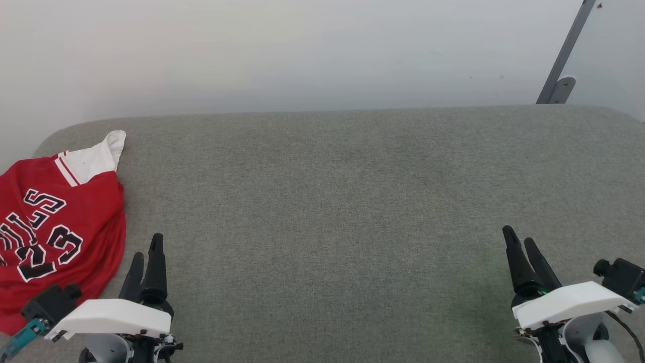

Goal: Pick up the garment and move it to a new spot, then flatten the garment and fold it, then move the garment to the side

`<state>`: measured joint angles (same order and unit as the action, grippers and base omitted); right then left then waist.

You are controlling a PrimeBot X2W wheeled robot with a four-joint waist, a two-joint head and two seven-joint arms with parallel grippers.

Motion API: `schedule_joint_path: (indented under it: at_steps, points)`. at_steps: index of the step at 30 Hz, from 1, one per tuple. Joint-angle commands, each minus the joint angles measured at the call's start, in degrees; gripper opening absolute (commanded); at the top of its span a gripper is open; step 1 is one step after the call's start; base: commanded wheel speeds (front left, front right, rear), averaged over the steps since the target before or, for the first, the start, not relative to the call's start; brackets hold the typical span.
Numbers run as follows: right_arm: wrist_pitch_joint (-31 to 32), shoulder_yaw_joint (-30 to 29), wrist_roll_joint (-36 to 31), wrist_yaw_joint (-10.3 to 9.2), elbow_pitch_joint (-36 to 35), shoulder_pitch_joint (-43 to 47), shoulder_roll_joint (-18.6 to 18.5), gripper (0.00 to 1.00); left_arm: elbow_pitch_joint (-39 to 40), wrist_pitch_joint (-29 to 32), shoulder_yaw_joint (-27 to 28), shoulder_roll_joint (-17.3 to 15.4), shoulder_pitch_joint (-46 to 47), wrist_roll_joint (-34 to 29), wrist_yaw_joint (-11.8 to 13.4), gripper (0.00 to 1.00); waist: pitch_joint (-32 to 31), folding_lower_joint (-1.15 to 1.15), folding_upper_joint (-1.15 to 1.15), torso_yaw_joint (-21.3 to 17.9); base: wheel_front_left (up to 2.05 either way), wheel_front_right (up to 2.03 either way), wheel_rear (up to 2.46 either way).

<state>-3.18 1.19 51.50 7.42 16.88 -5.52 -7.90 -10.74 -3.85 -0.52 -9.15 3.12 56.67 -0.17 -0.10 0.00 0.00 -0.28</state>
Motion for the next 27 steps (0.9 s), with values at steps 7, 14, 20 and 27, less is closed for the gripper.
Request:
schedule_joint_path:
  at_steps: [7,14,20,27]
  points:
    - [-1.68,0.68,-4.92,0.08,-0.20,-1.89,-1.00,1.00,0.60,-1.46,0.31,-0.58,0.06,-5.02,-1.07,1.00,-0.02,0.00,0.00,-0.08,0.00,0.00,0.00]
    - [-3.11,0.98,-9.42,0.09,-0.01,-2.02,-1.41,1.00,0.53,-2.70,0.81,-0.43,-0.12,-10.00,-2.05,1.00,-0.03,0.00,0.00,-0.17,0.00,0.00,0.00]
    - [-4.17,1.57,-13.23,0.09,0.10,-2.12,-1.86,1.00,0.42,-3.68,1.27,-0.12,-0.26,-14.08,-2.98,1.00,-0.01,0.00,0.00,-0.25,0.00,0.00,0.00]
    - [-5.34,1.68,-17.36,0.09,-0.20,-2.24,-2.20,1.00,0.67,-4.80,1.85,0.27,-0.46,-18.76,-3.74,1.00,-0.02,0.00,0.00,-0.29,0.00,0.00,0.00]
